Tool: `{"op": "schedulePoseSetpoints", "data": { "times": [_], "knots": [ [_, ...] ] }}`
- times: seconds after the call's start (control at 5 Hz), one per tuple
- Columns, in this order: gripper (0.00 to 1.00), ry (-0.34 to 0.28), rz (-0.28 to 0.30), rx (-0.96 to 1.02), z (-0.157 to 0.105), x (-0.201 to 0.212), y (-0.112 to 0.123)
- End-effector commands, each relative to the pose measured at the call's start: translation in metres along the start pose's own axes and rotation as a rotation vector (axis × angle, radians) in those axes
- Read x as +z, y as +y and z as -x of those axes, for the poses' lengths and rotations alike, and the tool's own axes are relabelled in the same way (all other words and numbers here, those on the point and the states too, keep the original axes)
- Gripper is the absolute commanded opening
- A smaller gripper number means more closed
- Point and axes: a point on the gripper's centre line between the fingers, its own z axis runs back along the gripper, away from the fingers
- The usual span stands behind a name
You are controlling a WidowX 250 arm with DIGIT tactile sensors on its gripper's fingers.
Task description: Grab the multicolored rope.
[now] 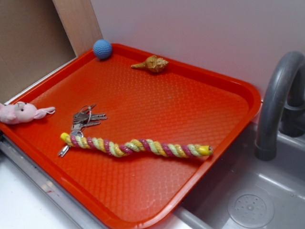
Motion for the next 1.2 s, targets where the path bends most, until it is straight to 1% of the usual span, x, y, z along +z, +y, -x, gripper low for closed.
{"op": "schedulePoseSetpoints", "data": {
  "times": [0.0, 0.2, 0.4, 0.6, 0.8, 1.0],
  "knots": [
    [1.00, 0.000, 0.000, 0.000, 0.000, 0.000, 0.000],
    [1.00, -0.043, -0.016, -0.204, -0.011, -0.002, -0.049],
    [1.00, -0.122, 0.034, -0.406, -0.009, -0.006, -0.086],
    [1.00, -0.149, 0.052, -0.658, -0.006, -0.019, -0.122],
    [1.00, -0.123, 0.066, -0.829, -0.010, -0.034, -0.153],
    [1.00, -0.097, 0.068, -0.873, -0.018, -0.053, -0.175]
  ]
}}
